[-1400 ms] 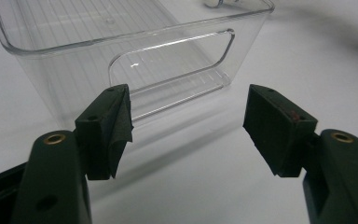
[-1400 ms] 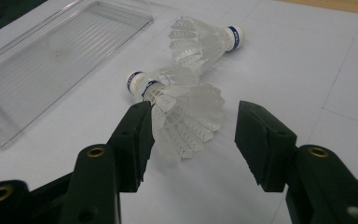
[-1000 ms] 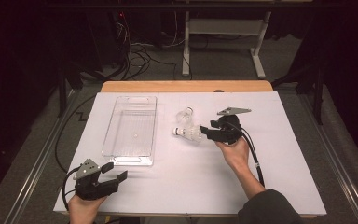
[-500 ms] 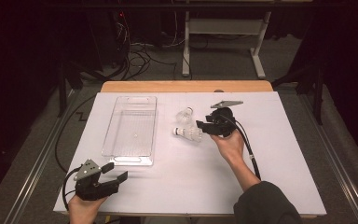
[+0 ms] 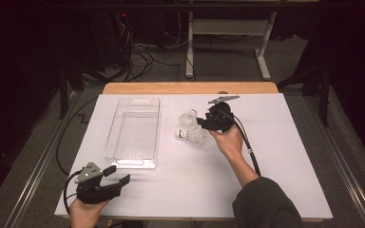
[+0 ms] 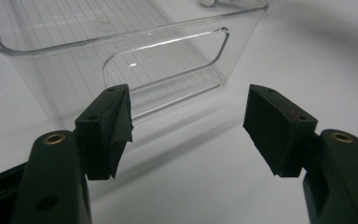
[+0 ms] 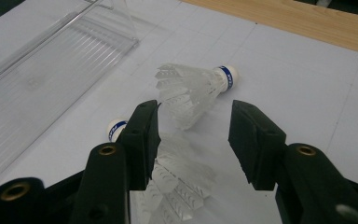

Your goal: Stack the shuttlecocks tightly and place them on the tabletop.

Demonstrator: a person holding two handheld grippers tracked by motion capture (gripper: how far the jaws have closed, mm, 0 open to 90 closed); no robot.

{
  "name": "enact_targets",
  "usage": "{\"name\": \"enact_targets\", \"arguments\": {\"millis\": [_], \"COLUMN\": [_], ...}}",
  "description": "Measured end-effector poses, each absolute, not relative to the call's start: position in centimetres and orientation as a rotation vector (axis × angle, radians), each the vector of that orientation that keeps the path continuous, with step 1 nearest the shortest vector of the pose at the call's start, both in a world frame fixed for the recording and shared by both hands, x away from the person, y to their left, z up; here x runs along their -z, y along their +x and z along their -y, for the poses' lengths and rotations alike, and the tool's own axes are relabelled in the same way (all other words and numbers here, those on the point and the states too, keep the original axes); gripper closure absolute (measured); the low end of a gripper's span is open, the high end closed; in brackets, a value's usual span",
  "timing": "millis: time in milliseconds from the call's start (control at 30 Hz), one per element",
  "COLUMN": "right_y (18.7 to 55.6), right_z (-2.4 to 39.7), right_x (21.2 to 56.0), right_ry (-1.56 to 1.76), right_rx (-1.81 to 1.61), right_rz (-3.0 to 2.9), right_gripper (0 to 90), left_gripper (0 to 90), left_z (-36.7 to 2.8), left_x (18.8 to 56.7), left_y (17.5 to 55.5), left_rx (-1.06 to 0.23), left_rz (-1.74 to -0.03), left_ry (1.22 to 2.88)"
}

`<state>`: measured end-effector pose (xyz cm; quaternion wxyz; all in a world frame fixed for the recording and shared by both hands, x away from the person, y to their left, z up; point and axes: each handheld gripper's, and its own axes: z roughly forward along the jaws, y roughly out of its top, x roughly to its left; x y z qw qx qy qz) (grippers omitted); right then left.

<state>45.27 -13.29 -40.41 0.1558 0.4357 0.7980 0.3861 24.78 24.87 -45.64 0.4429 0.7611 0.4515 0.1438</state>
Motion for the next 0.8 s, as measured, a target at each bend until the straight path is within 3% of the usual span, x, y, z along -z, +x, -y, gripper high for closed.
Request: {"name": "enact_targets", "arguments": {"millis": [800], "right_y": [48.3], "right_z": [10.4], "right_x": [41.4], "right_ry": [1.274], "right_rx": [-0.986], "right_rz": [-2.354], "right_gripper": [57.2], "left_gripper": [33.1], "left_z": [-25.1], "left_x": [45.6], "left_y": [24.7], "left_rx": [-0.357], "left_rz": [-1.125], "left_ry": [1.877]}}
